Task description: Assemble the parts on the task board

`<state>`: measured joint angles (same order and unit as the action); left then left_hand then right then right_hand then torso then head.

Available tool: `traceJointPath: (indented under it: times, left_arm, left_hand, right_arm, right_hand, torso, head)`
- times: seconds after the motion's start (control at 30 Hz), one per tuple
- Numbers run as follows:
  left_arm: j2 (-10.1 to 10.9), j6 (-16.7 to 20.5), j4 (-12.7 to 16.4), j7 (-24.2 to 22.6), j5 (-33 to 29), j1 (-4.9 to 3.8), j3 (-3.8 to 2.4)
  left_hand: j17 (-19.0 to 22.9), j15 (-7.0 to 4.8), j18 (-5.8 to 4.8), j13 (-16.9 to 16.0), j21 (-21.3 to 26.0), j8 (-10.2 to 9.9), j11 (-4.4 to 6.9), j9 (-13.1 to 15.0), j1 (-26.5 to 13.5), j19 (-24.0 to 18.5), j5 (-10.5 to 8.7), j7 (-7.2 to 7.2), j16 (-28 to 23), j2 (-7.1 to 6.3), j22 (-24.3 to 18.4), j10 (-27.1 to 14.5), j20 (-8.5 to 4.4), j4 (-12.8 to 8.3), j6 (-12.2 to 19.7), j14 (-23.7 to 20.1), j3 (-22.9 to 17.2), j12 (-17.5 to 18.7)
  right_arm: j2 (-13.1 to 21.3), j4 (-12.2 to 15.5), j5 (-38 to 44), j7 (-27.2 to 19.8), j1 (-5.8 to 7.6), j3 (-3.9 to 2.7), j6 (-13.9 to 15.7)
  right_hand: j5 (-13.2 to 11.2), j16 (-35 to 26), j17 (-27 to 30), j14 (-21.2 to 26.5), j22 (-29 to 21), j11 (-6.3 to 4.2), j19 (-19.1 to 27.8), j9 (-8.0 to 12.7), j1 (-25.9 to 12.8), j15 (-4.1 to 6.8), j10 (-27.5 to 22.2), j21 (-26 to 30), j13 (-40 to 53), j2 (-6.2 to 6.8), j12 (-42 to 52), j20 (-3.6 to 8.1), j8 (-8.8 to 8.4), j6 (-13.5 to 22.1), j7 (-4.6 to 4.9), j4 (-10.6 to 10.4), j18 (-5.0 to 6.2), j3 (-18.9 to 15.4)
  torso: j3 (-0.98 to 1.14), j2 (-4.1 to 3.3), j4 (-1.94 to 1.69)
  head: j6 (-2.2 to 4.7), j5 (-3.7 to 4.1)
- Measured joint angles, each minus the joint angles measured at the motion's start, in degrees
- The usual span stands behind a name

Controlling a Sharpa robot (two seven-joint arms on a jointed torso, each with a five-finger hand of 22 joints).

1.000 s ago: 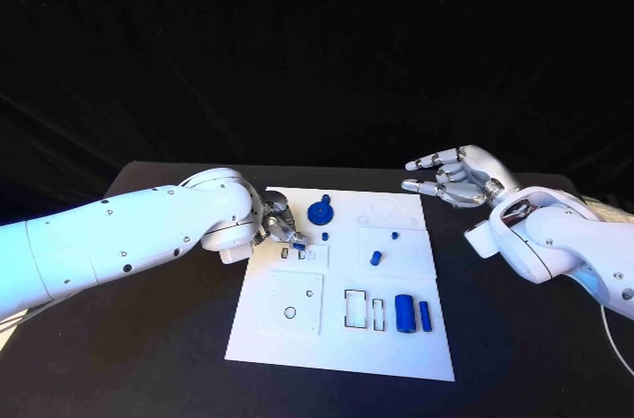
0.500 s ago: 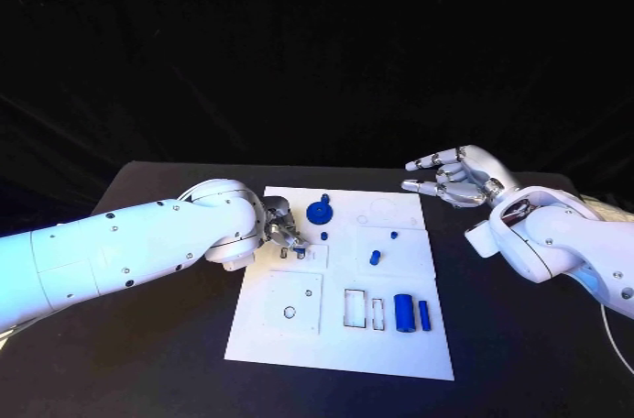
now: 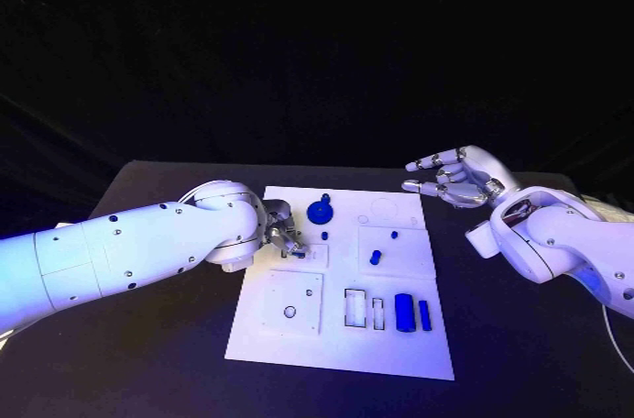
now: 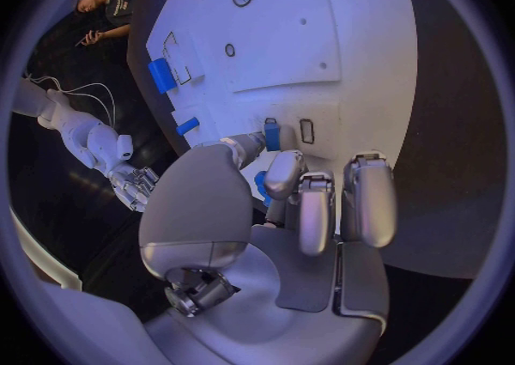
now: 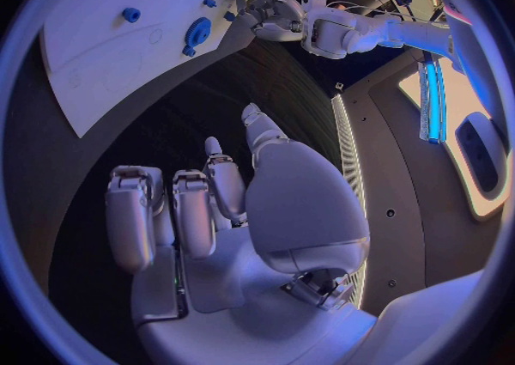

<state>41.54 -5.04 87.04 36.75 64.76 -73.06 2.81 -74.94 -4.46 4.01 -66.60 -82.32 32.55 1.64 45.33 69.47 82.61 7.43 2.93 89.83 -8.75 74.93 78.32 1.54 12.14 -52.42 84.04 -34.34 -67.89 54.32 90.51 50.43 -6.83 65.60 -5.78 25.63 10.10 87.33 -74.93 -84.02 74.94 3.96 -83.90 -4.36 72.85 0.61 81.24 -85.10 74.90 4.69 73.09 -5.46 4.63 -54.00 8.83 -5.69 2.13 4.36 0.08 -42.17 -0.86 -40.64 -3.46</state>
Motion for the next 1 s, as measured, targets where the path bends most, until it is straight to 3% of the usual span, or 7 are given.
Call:
traceJointPath:
  times: [0.87,1.0]
  left_arm:
    - [-0.19,-1.56,-0.02,-0.18,0.74,0.23,-0.27]
    - [-0.39,-1.75,-0.32,-0.18,0.64,0.21,-0.3]
  left_hand:
    - [0.01,0.0,0.0,-0.31,0.0,0.29,-0.01,0.24,0.01,0.0,0.17,0.02,0.0,0.01,-0.01,0.0,0.0,-0.12,-0.23,0.0,-0.12,-0.46]
    - [0.01,-0.01,0.01,-0.6,0.0,0.29,0.05,0.32,-0.5,0.13,0.17,-0.09,0.0,0.48,-0.01,0.32,0.13,-0.13,-0.53,0.01,-0.13,-0.87]
  right_arm:
    - [0.07,0.01,-0.02,-0.04,0.0,0.0,-0.59]
    - [0.03,0.0,-0.02,-0.04,0.0,0.01,-0.64]
  right_hand:
    - [0.0,0.0,0.01,0.0,-0.02,0.0,0.0,0.01,0.0,0.0,0.0,0.0,0.0,0.0,0.0,0.0,0.0,0.0,0.0,-0.25,0.0,-0.25]
    - [0.0,0.0,0.02,0.0,-0.02,0.0,0.0,0.01,0.0,0.0,0.0,0.0,0.0,0.0,0.0,0.0,0.0,0.0,0.0,-0.25,0.0,-0.25]
  torso:
    - [-0.02,-0.05,0.07]
    - [-0.02,-0.05,0.07]
  head:
    - [0.14,-0.09]
    - [0.05,-0.21]
